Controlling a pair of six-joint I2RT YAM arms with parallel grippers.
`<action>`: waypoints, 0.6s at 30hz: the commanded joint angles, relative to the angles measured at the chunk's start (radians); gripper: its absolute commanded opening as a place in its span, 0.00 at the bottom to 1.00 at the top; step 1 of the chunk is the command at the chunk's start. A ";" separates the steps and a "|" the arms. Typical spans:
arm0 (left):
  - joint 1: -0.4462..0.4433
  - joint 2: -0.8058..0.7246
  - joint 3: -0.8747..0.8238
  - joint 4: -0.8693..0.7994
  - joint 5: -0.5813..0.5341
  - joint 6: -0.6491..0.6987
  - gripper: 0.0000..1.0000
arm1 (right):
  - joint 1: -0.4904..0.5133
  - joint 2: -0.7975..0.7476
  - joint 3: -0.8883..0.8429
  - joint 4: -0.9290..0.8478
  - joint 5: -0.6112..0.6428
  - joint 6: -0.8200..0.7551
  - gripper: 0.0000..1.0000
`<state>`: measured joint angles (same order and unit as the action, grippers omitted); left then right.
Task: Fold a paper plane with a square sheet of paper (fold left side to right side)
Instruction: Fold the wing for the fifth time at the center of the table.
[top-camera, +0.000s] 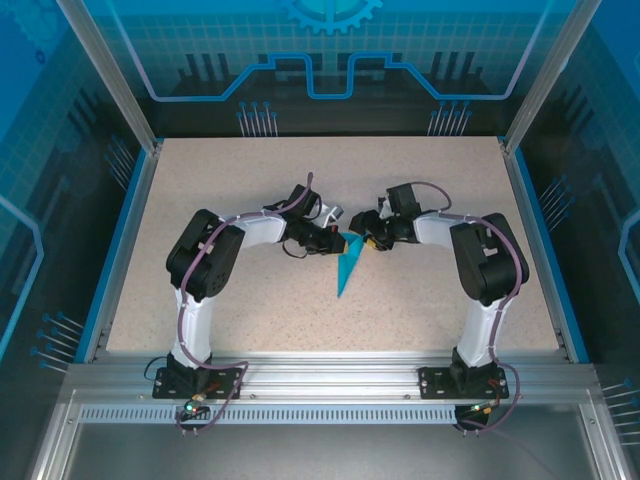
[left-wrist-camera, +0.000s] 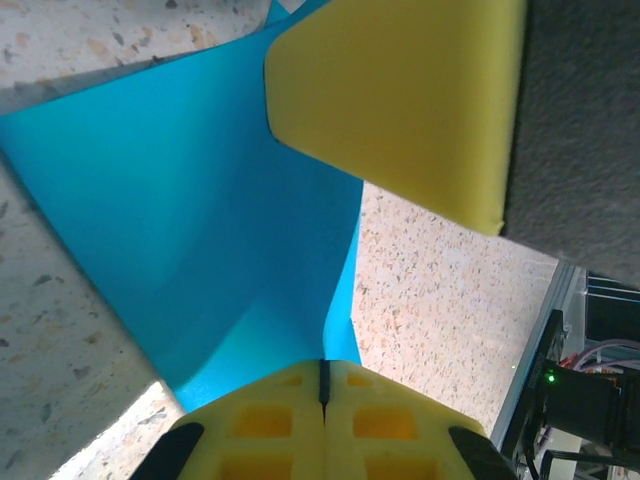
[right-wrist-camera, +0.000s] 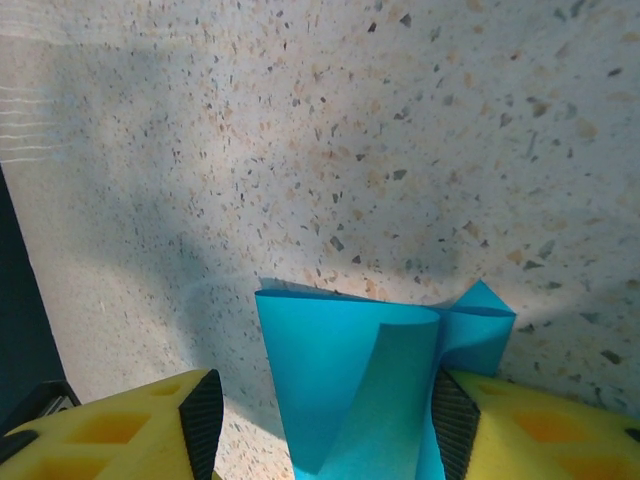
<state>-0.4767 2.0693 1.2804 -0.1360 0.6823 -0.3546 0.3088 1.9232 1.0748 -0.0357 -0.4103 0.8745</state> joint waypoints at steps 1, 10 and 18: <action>0.013 0.008 0.012 -0.045 -0.026 0.048 0.01 | 0.022 0.031 0.039 -0.134 0.039 -0.045 0.60; 0.029 0.027 0.031 -0.069 -0.043 0.082 0.01 | 0.030 0.048 0.057 -0.171 0.050 -0.066 0.60; 0.029 0.059 0.059 -0.091 -0.043 0.106 0.02 | 0.033 0.048 0.060 -0.172 0.045 -0.072 0.60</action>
<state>-0.4545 2.1056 1.3121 -0.1989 0.6472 -0.2840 0.3229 1.9377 1.1275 -0.1329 -0.3809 0.8181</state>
